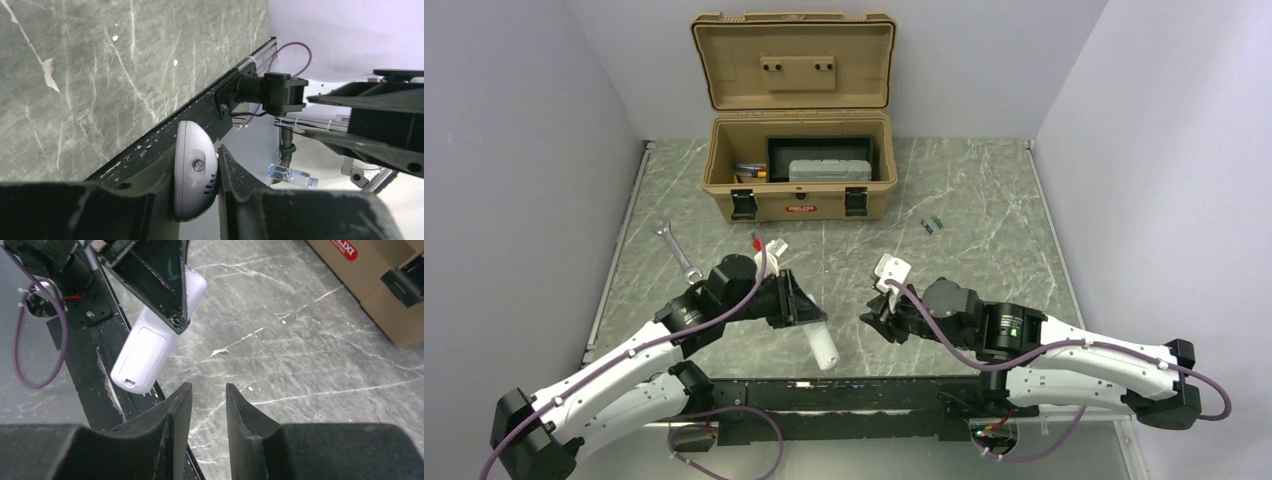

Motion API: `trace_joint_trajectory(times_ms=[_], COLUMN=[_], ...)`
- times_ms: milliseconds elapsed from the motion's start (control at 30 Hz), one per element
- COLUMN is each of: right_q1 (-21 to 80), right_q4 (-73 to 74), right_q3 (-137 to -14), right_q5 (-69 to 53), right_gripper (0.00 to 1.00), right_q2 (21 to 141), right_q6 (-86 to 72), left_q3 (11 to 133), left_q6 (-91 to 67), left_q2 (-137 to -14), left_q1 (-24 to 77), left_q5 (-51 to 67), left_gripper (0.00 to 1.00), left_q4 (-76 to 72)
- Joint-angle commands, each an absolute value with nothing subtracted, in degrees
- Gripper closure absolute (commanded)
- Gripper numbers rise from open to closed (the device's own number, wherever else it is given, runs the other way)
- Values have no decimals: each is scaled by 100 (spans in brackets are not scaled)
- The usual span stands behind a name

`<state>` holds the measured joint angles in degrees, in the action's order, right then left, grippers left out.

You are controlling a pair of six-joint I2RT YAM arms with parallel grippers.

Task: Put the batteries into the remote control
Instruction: Remove the battery cover from the remote control.

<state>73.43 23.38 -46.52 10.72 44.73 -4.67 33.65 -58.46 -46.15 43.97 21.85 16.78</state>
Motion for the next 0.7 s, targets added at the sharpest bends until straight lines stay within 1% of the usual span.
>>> trace_joint_trajectory(times_ms=[0, 33, 100, 167, 233, 267, 367, 400, 433, 500, 533, 600, 667], right_q1=[7358, 7357, 7355, 7358, 7355, 7357, 7357, 7355, 7356, 7356, 7356, 7360, 7363], right_q4=[2474, 2521, 2594, 2625, 2574, 2488, 2230, 2130, 2063, 2003, 2030, 2237, 2491], right_q3=[-4985, -5030, -5106, -5158, -5169, -5142, -5027, -4975, -4941, -4934, -4962, -5111, -5301], right_q5=[1122, 973, 709, 517, 292, 157, -376, -596, -791, -927, -946, -1136, -1540], right_gripper=[67, 69, 76, 83, 83, 79, 71, 67, 61, 50, 46, 42, 40], right_q2=[4594, 4600, 4590, 4555, 4499, 4455, 4295, 4226, 4154, 4098, 4111, 4200, 4303], right_q6=[-389, -307, -169, -64, 125, 290, 690, 836, 968, 1133, 1218, 1431, 1659], left_q3=[2917, 2797, 2640, 2605, 2471, 2346, 2196, 2177, 2160, 2106, 2069, 2007, 1970], left_q6=[-6245, -6389, -6614, -6733, -6982, -7134, -7527, -7602, -7694, -7879, -7962, -8095, -8209], left_q2=[-4250, -4225, -4229, -4272, -4340, -4410, -4530, -4561, -4577, -4575, -4554, -4492, -4440], left_q1=[4391, 4389, 4389, 4388, 4393, 4389, 4394, 4389, 4389, 4388, 4390, 4394, 4390], left_q5=[2598, 2700, 2842, 2808, 2936, 3039, 3077, 3061, 3015, 2908, 2867, 2780, 2758], left_gripper=[100, 100, 100, 100, 100, 100, 100, 100, 100, 100, 100, 100, 100], left_q4=[406, 105, -442, -549, -1050, -1374, -2082, -2187, -2309, -2454, -2541, -2644, -2722])
